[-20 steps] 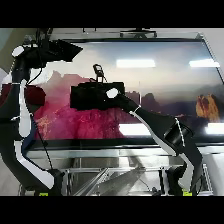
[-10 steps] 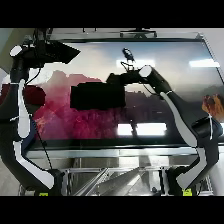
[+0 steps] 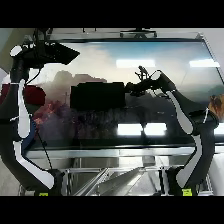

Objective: Fold the shirts.

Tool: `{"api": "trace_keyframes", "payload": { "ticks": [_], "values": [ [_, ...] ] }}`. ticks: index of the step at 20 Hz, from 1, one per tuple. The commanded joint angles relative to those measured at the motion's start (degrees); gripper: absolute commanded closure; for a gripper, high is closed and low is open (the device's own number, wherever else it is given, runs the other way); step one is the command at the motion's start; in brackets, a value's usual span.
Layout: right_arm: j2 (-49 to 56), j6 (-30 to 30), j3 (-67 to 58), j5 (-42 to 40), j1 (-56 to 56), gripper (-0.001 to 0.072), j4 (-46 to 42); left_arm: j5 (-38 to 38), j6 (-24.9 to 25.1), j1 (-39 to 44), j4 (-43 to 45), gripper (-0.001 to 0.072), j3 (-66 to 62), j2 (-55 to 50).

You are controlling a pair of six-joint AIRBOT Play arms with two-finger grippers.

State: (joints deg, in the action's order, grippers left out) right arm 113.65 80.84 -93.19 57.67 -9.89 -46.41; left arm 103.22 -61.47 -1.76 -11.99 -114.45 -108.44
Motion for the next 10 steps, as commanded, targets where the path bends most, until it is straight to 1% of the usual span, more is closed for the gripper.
{"api": "trace_keyframes", "payload": {
  "ticks": [1,2,5,6,7,8,9,10],
  "values": [
    [3.5,-4.5,0.1,0.0,-0.5,0.0232,7.7,0.3,-0.1,0.0,0.0,0.0703,0.0,0.0],
    [3.9,-4.7,0.0,-0.6,-0.9,0.0232,9.4,0.3,-0.1,0.0,0.0,0.0703,0.0,0.0],
    [4.0,-8.5,-0.1,-1.5,-2.2,0.0236,15.4,0.3,-0.1,0.0,0.0,0.0702,0.0,0.0],
    [4.0,-8.7,-0.1,-1.7,-2.3,0.0292,16.3,0.3,-0.1,0.0,0.0,0.0702,0.0,0.0],
    [4.0,-9.1,-0.1,-1.7,-2.4,0.0396,16.8,0.3,-0.1,0.0,0.0,0.0702,0.0,0.0],
    [4.0,-9.1,-0.1,-1.7,-2.4,0.0426,17.0,0.3,-0.1,0.1,0.0,0.0702,0.0,0.0],
    [4.0,-9.2,-0.1,-1.7,-2.4,0.0542,17.4,0.3,-0.1,0.1,0.0,0.0702,0.0,0.0],
    [4.0,-9.8,-0.1,-1.4,-2.4,0.0694,18.2,0.3,-0.1,0.2,0.0,0.0703,0.0,0.0]
  ]
}}
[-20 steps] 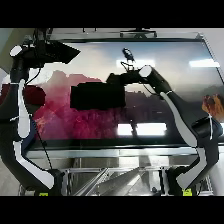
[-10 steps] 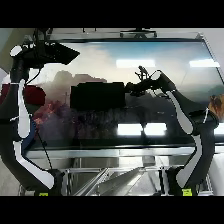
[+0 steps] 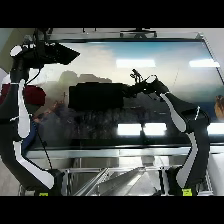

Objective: Fold the shirts.

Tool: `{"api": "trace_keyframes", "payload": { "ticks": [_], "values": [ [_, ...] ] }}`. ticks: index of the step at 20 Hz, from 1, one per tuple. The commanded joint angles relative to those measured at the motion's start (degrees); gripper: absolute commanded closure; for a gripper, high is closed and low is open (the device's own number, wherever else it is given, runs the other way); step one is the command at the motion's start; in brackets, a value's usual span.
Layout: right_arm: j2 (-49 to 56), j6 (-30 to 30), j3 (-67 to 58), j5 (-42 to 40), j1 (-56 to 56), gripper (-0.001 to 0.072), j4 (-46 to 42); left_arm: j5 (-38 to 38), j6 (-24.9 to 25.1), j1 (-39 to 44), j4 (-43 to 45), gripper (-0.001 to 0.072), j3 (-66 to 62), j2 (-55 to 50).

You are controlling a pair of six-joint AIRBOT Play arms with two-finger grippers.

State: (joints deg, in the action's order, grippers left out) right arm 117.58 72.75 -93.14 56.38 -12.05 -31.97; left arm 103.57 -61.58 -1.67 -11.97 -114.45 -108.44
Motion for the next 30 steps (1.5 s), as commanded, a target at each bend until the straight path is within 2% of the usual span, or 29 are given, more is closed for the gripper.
{"api": "trace_keyframes", "payload": {
  "ticks": [1,4,5,8,10,18,21,24,27,30],
  "values": [
    [0.0,-2.4,-0.1,0.1,-0.2,0.0695,4.7,0.0,0.0,0.1,0.0,0.0703,0.0,0.0],
    [-2.3,-2.3,-0.1,0.0,1.1,0.0697,3.3,0.0,0.0,0.0,0.0,0.0702,0.0,0.0],
    [-3.8,0.6,-0.1,0.1,2.6,0.0697,-0.3,0.0,0.0,0.0,0.0,0.0703,0.0,0.0],
    [-10.1,12.5,0.0,4.2,10.2,0.0698,-19.1,0.9,0.0,0.0,0.0,0.0703,0.0,0.0],
    [-15.0,15.3,1.2,5.5,17.6,0.0699,-25.4,1.0,0.0,0.0,0.0,0.0703,0.0,0.0],
    [-28.9,15.8,13.2,2.2,62.1,0.0698,-25.5,0.8,0.3,0.1,0.4,0.0703,0.0,0.0],
    [-31.6,13.4,19.7,0.9,75.9,0.0698,-25.9,0.2,0.5,0.3,0.5,0.0703,0.0,0.0],
    [-31.3,9.6,25.6,0.8,83.1,0.0697,-25.9,0.0,0.9,1.4,0.5,0.0703,0.0,0.0],
    [-30.8,6.9,30.3,0.1,85.0,0.0697,-26.5,0.0,0.9,3.1,0.5,0.0703,0.0,0.0],
    [-30.8,6.9,32.2,0.0,85.1,0.0686,-27.0,0.0,0.9,4.6,0.4,0.0702,0.0,0.0]
  ]
}}
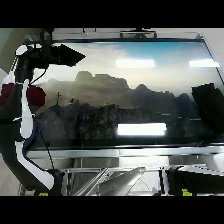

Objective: Fold the shirts.

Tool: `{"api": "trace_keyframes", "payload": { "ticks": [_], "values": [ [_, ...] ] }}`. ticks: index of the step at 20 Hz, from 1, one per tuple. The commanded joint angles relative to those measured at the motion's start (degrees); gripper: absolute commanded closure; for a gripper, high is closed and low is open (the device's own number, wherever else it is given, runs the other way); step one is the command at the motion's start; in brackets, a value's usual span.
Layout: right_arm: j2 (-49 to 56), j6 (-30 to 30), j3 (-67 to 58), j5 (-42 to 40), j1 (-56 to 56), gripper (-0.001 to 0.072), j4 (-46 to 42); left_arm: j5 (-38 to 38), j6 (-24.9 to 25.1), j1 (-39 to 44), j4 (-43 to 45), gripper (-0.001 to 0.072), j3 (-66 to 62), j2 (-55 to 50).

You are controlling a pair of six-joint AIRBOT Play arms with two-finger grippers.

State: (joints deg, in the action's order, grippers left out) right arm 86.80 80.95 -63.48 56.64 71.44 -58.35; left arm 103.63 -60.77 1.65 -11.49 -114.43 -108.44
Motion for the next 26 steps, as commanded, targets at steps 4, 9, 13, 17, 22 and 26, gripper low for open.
{"api": "trace_keyframes", "payload": {
  "ticks": [4,9,13,17,22,26],
  "values": [
    [-1.6,-2.1,1.9,2.6,1.7,0.0050,-0.9,-0.1,0.1,1.4,0.0,0.0703,0.0,0.0],
    [-7.6,4.4,-2.4,12.5,1.2,0.0085,-2.6,-0.2,-0.4,1.0,-0.1,0.0703,0.0,0.0],
    [-15.8,1.4,-2.6,12.9,-6.4,0.0693,8.4,-2.9,-3.7,-0.2,0.0,0.0705,0.0,0.0],
    [-22.4,1.3,-2.4,15.1,-21.6,0.0695,8.7,-3.4,-4.8,-2.2,5.3,0.0707,0.0,1.7],
    [-31.8,0.0,9.1,16.8,-45.7,0.0695,8.7,-6.0,-3.9,1.9,26.9,0.0705,12.3,16.0],
    [-43.1,-0.1,29.5,10.0,-62.1,0.0695,8.7,-17.8,-2.7,7.1,34.9,0.0704,41.2,34.6]
  ]
}}
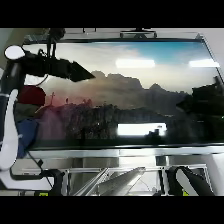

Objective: Fold the shirts.

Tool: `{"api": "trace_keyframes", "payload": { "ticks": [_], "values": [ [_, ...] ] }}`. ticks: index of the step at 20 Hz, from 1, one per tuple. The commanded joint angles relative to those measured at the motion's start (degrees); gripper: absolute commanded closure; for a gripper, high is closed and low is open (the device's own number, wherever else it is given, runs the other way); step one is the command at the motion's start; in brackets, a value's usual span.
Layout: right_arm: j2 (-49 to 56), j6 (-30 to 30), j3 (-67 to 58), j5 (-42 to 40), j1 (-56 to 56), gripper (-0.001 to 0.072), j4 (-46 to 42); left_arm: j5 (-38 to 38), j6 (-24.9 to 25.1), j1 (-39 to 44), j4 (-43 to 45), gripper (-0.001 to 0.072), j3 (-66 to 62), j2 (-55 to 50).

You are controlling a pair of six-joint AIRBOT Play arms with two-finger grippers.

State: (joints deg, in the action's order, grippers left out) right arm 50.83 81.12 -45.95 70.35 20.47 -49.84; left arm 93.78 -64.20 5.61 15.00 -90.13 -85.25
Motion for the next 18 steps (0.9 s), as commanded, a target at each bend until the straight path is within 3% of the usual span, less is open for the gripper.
{"api": "trace_keyframes", "payload": {
  "ticks": [1,4,7,18],
  "values": [
    [-8.9,-0.3,15.4,-4.3,-13.7,0.0695,0.2,-10.9,0.7,4.1,10.4,0.0703,24.1,15.8],
    [-10.1,-0.7,18.8,-4.3,-16.8,0.0695,0.3,-16.5,-0.2,4.8,10.6,0.0690,41.6,25.5],
    [-10.1,-1.9,18.8,-4.5,-17.0,0.0694,2.8,-20.7,-0.4,4.8,10.5,0.0691,49.1,30.6],
    [-10.1,-1.7,18.8,-2.0,-17.0,0.0694,4.1,-22.3,-1.5,4.8,10.8,0.0694,51.0,35.6]
  ]
}}
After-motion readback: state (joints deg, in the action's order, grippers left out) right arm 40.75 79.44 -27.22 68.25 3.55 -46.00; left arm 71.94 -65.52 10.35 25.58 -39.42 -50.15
